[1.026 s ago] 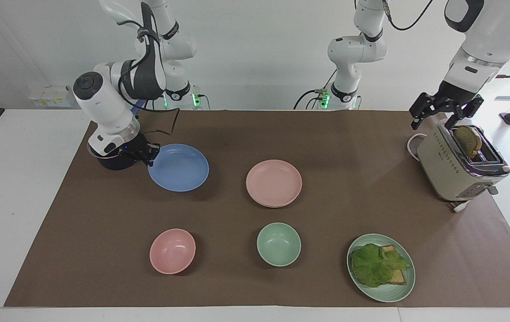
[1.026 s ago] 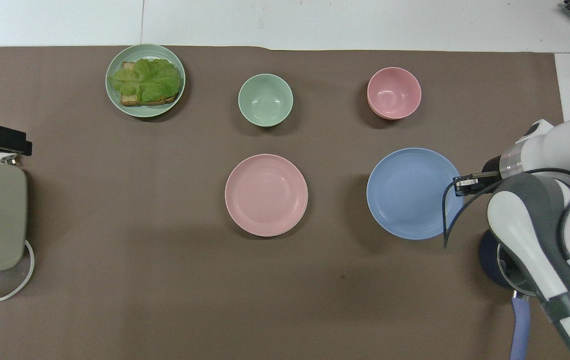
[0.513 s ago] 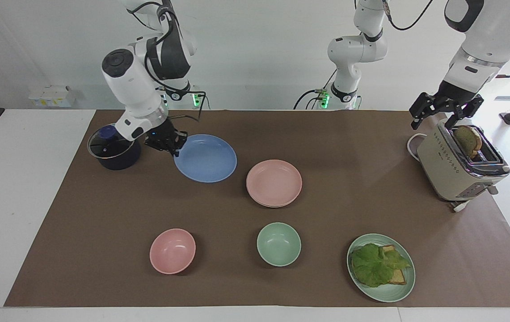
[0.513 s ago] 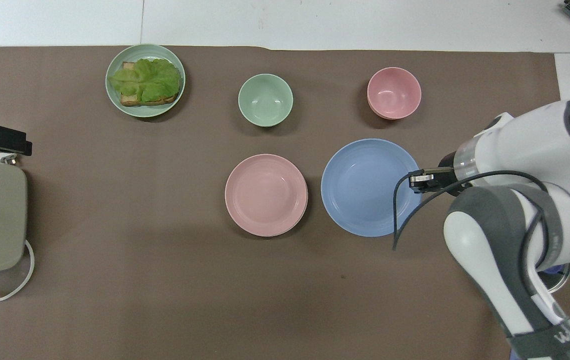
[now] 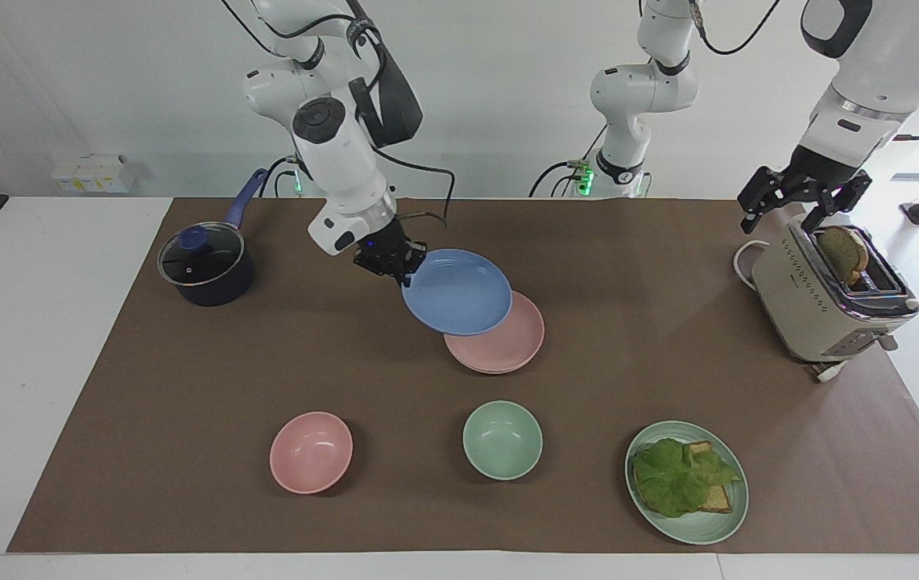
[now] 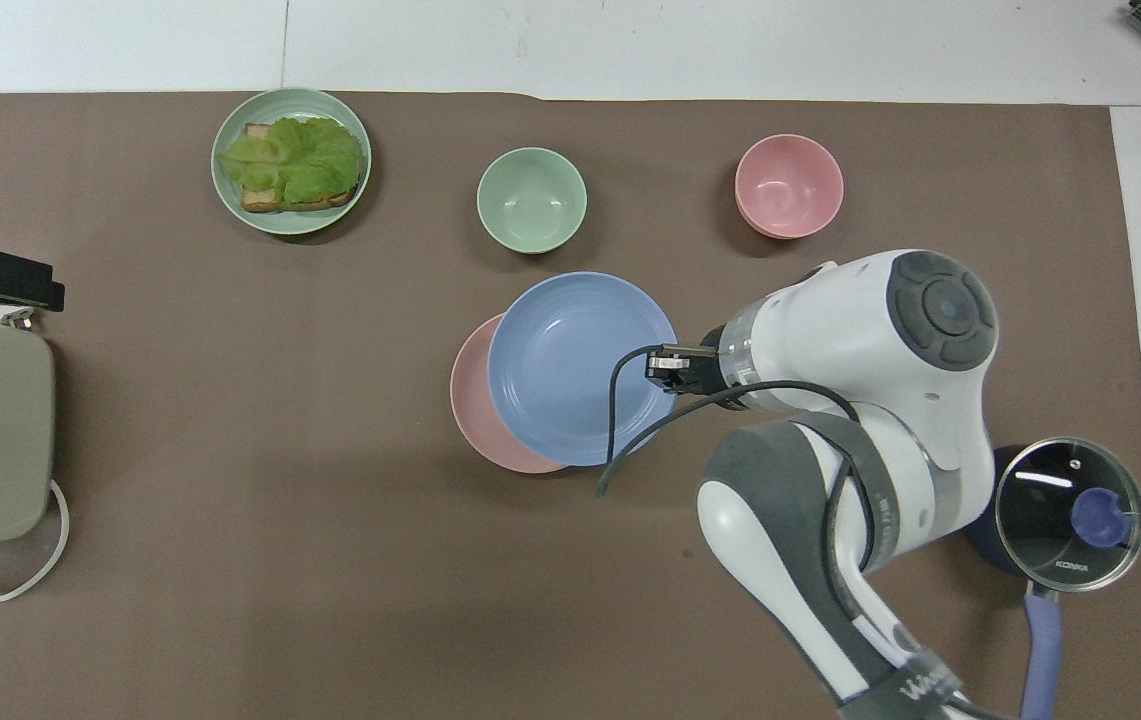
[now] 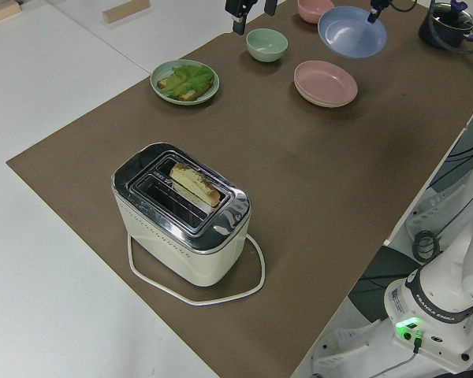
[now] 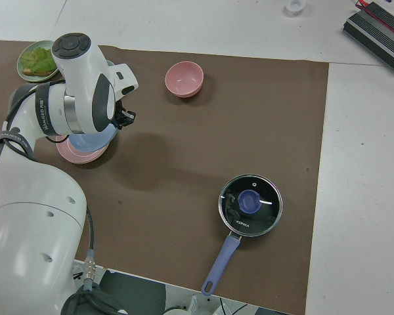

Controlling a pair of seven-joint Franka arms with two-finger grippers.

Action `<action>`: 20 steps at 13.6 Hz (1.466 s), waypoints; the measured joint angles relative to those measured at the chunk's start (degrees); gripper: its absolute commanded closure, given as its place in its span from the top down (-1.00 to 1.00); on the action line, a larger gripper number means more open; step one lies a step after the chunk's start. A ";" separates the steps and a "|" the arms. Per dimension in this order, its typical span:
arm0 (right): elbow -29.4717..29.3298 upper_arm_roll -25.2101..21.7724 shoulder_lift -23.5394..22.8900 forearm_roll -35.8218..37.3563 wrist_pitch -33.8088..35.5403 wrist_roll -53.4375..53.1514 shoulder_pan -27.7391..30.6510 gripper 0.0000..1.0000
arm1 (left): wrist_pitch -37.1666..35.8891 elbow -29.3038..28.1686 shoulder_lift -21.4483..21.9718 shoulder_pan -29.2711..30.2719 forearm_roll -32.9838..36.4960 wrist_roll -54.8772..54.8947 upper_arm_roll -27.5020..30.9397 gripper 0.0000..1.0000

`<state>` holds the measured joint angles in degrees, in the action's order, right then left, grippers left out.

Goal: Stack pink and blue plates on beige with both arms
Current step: 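Carry the blue plate onto the pink plate with the right gripper, then open the right gripper to release the blue plate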

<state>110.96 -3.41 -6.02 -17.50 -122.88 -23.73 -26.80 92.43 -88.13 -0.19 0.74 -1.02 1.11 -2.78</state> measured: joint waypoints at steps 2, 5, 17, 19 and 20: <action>0.00 0.02 -2.51 -1.58 -3.88 -3.93 -2.37 -1.00 | 0.00 0.00 0.00 0.00 0.00 0.00 0.00 1.00; -0.03 -0.01 -5.71 -4.39 -5.66 -5.87 -3.49 -1.00 | 0.00 0.00 0.00 0.00 0.00 0.00 0.00 1.00; 0.83 -0.15 -11.06 -5.14 -9.04 -2.88 -5.11 -1.00 | 0.00 0.00 0.00 0.00 0.00 0.00 0.00 1.00; 0.94 -0.18 -11.74 -5.14 -10.06 -2.55 -5.10 -1.00 | 0.00 0.00 0.00 0.00 0.00 0.00 0.00 1.00; 0.96 -0.19 -11.94 -5.14 -10.26 -2.45 -5.09 -0.36 | 0.00 0.00 0.00 0.00 0.00 0.00 0.00 1.00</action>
<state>111.91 -3.60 -17.96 -22.64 -133.14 -26.18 -31.89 92.43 -88.13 -0.19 0.74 -1.02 1.11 -2.78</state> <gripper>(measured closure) 0.943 0.000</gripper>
